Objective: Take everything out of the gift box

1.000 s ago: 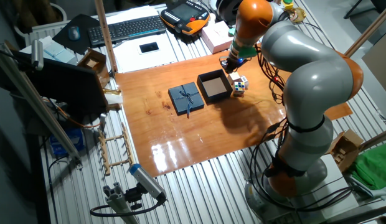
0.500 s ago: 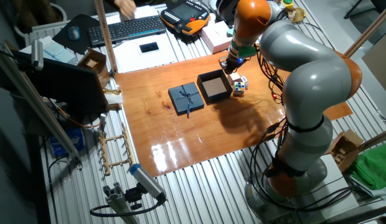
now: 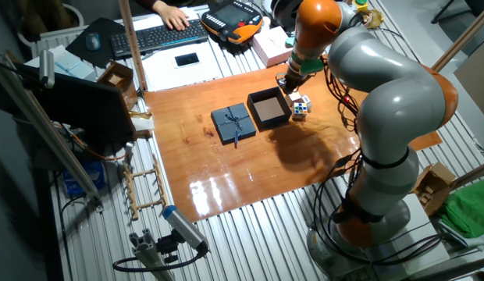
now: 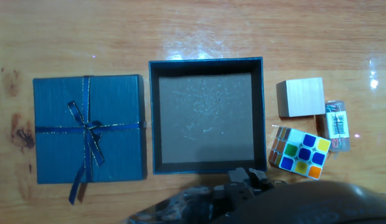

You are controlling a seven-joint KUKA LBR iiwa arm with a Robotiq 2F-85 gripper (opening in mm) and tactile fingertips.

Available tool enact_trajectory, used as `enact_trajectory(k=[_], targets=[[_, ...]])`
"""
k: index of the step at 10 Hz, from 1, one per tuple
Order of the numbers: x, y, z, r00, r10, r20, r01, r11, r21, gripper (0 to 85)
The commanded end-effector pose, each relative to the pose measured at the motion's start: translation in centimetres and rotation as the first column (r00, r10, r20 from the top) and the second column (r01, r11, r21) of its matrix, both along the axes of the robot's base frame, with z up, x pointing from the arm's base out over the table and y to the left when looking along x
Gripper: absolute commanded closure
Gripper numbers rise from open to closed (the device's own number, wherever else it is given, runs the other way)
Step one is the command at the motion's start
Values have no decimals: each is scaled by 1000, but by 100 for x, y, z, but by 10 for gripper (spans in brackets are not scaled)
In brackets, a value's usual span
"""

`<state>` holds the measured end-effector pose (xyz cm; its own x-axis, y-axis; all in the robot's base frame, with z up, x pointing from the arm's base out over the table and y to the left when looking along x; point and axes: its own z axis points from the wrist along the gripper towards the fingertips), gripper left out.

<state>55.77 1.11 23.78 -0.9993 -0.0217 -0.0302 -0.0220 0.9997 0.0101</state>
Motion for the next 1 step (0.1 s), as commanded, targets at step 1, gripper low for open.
enact_trajectory(k=[1], targets=[[2, -5, 0, 1000, 0, 1, 0, 1000, 0, 840]])
